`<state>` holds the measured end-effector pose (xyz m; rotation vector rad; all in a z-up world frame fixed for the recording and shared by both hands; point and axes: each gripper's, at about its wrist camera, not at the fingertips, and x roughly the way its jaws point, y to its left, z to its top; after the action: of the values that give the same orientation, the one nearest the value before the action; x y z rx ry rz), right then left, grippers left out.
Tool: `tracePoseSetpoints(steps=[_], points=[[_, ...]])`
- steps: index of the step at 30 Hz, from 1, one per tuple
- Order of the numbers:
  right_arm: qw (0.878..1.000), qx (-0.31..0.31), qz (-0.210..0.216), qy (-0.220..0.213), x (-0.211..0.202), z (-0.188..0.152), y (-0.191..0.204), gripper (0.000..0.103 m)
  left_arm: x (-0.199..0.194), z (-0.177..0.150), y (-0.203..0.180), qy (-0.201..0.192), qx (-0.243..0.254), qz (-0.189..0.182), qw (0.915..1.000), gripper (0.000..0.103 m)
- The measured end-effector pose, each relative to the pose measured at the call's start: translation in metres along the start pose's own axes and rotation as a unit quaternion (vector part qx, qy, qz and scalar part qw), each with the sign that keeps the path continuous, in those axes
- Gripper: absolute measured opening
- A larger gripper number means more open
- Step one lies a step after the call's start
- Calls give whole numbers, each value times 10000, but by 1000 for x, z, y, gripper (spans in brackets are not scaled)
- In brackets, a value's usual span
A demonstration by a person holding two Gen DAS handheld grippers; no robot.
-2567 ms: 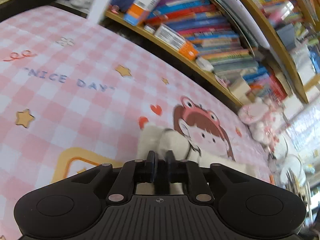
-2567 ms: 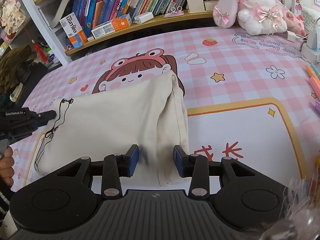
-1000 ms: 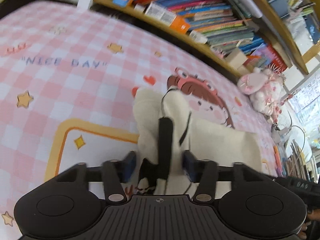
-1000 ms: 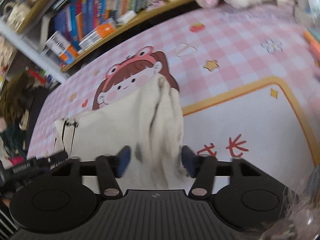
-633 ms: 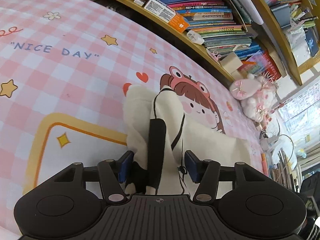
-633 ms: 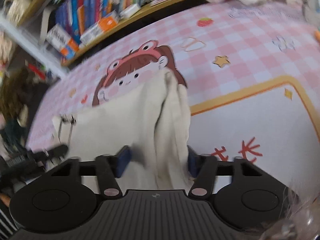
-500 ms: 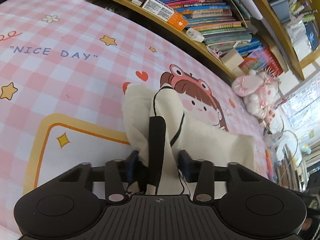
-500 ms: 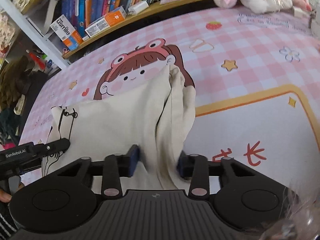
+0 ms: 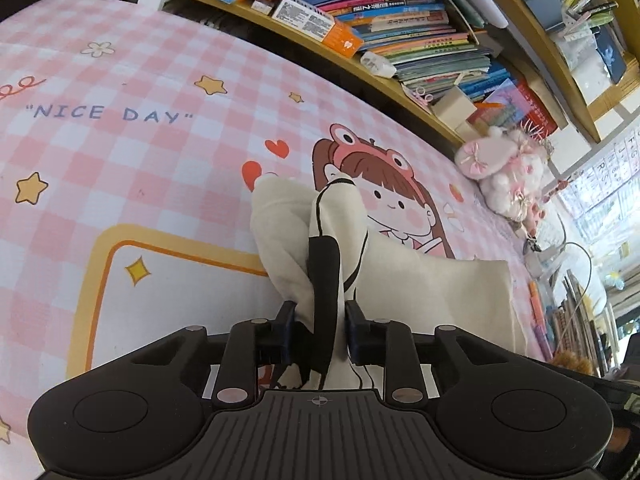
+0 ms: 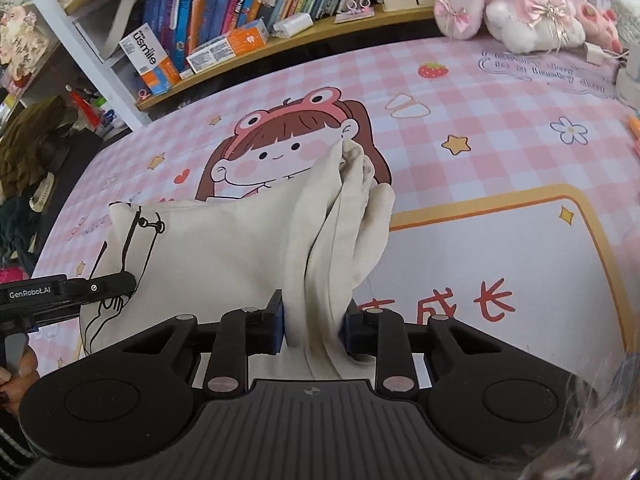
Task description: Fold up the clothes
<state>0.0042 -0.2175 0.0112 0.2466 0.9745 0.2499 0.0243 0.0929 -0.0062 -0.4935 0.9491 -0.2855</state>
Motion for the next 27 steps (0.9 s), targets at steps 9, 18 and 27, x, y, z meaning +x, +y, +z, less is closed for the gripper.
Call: tracePoseSetpoints(steps=[9, 18, 27], points=[[9996, 216, 24, 164, 4, 0, -6, 36, 6, 1, 4, 83, -41, 22, 10000, 33], [9972, 662, 238, 245, 10, 3, -20, 45, 13, 3, 12, 109, -326, -119, 9993, 36], [9962, 730, 411, 237, 10, 3, -21, 24, 12, 1, 6, -10, -296, -140, 9995, 17]])
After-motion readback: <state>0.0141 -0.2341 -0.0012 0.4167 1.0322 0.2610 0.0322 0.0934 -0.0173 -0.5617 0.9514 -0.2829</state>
